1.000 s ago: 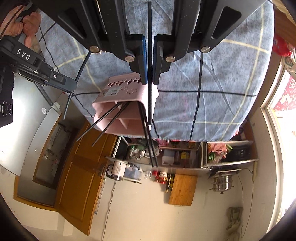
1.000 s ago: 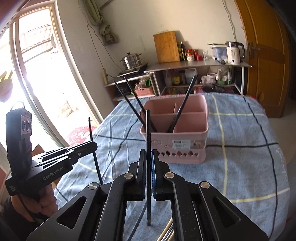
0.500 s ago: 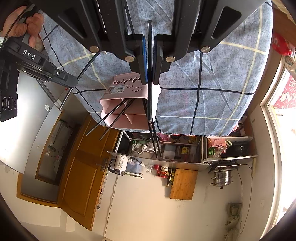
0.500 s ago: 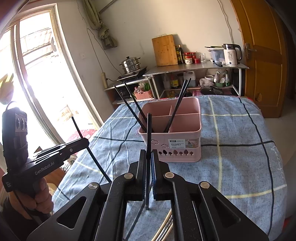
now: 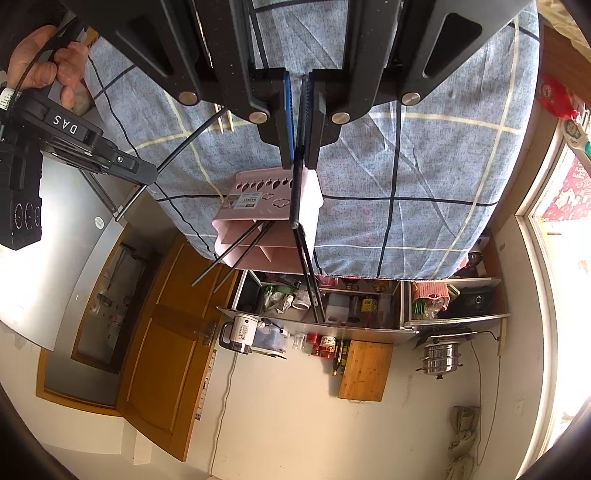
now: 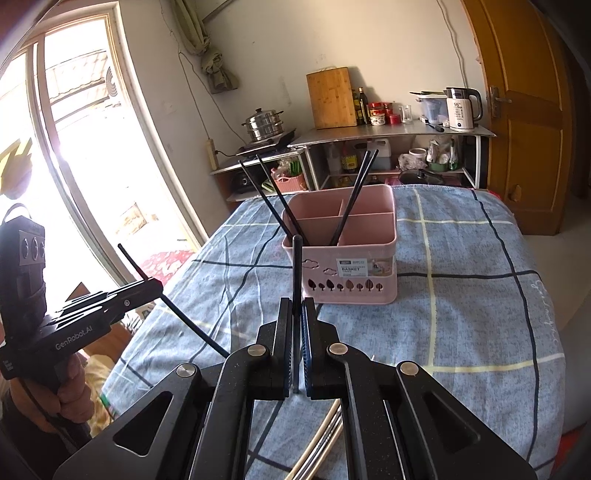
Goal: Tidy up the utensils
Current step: 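Carry the left gripper's black chopstick over the basket while the right gripper carries its own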
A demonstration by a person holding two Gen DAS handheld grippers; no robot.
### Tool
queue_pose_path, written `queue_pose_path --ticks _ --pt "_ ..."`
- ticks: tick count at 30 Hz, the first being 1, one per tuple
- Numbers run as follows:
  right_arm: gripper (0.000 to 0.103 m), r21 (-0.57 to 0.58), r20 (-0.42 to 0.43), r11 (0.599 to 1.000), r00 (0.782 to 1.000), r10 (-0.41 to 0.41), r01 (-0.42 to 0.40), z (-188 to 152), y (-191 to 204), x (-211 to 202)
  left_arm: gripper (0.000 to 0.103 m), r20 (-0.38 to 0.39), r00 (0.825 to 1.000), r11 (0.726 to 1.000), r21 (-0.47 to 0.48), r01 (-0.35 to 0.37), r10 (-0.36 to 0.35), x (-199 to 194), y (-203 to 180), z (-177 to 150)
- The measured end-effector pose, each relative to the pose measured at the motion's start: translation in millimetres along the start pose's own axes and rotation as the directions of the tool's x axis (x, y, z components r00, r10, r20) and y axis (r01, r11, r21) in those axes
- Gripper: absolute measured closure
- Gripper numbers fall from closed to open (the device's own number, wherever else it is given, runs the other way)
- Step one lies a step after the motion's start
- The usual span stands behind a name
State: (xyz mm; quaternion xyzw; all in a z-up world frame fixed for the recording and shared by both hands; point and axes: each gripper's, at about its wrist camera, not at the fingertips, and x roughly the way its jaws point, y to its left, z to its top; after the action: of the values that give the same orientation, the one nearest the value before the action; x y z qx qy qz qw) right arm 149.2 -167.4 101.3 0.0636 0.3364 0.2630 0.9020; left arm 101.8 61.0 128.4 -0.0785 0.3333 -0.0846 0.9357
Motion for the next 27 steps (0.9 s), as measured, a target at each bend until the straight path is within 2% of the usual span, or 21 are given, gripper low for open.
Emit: queue_pose_path --ticks 6,11,20,27 --pt "0.098 -0.008 0.004 1.000 1.000 -0.001 0.001 -7.8 3.9 -10.1 0.098 -0.003 1.000 1.000 0.003 -0.002 0.002 -8.7 -3.5 -6.8" --pt "0.098 -0.007 0.023 1.000 1.000 0.000 0.000 -4.2 4.5 -13.8 0.099 0.001 1.000 1.000 -0.015 0.014 -0.014 -8.5 -1.5 0.1" --pt "0.098 -0.024 0.066 1.000 0.998 -0.003 0.004 17.7 5.3 -16.9 0.099 0.041 0.997 0.998 0.000 0.064 -0.064 -6.9 -7.4 34.2" --pt "0.098 -0.029 0.122 0.999 0.992 -0.014 0.018 49.2 -0.1 -16.9 0.099 0.067 0.994 0.996 0.017 0.086 -0.087 6.0 -16.4 74.7"
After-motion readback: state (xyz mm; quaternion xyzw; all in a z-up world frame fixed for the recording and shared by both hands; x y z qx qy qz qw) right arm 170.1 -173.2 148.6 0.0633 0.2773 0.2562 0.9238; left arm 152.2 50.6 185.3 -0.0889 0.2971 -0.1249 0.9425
